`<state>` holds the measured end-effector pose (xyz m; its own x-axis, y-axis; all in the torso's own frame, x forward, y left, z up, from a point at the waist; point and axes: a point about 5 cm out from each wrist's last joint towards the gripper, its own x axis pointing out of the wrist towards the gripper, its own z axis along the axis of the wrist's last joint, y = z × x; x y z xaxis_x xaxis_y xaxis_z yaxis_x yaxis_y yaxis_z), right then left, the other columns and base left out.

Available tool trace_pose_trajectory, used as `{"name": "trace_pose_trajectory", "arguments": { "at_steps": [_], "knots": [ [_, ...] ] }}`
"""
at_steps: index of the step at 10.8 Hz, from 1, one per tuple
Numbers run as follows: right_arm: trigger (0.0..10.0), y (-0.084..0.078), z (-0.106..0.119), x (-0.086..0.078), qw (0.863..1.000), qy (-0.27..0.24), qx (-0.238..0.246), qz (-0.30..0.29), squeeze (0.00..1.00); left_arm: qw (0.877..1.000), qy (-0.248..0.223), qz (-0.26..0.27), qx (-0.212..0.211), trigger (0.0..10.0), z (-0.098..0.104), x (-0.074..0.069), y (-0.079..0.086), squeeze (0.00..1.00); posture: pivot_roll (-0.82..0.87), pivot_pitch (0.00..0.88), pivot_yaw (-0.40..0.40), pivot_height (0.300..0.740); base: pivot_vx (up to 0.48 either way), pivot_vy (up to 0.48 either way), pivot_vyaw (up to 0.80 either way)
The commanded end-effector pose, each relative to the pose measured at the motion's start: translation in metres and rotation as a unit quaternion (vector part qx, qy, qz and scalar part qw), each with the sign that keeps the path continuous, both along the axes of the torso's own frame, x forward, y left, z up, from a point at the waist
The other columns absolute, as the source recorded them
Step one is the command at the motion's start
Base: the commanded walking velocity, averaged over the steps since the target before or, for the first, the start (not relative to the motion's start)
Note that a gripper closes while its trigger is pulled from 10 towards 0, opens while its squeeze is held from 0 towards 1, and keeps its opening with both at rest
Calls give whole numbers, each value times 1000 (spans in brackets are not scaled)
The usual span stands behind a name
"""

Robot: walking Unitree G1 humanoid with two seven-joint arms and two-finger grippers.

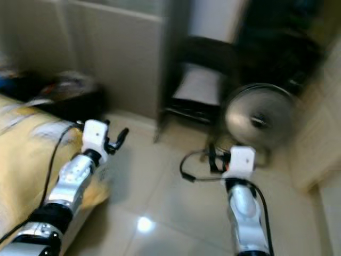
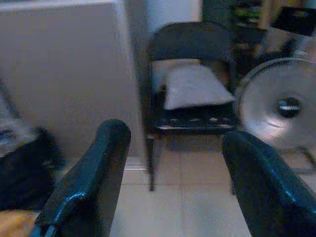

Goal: Clean up the room

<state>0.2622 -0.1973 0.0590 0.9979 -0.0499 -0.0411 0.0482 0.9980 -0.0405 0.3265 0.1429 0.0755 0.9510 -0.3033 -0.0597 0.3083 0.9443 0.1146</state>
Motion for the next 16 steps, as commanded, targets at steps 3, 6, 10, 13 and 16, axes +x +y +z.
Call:
{"name": "trace_pose_trajectory", "arguments": {
  "at_steps": [3, 6, 10, 13, 16],
  "knots": [
    [10000, -9, 4, 2, 1000, -4, -4, -10, 43, 1000, -6, -11, 0, 10000, 5, 5, -12, 0, -132, 0, -10, 740, 466, 0, 0],
    [10000, -2, -1, -7, 997, 30, -23, 61, 39, 998, 40, 0, -45, 10000, -19, -17, 0, 0, -140, 0, -8, 740, 472, 0, 0],
    [10000, -58, -20, -5, 983, 85, -7, -161, 0, 997, 40, 40, -44, 10000, -26, -27, 5, 0, -116, 0, -22, 740, 0, 0, 0],
    [10000, -35, -10, 4, 994, 55, -39, -91, 0, 999, 18, 17, -33, 10000, -15, -18, -2, 0, -131, 0, -16, 740, 0, 0, 0],
    [10000, -14, 7, -4, 999, 10, -50, -9, 0, 998, -38, -45, -12, 10000, 5, -21, -20, 0, -128, 0, -30, 740, 0, 0, 0]
  ]
}}
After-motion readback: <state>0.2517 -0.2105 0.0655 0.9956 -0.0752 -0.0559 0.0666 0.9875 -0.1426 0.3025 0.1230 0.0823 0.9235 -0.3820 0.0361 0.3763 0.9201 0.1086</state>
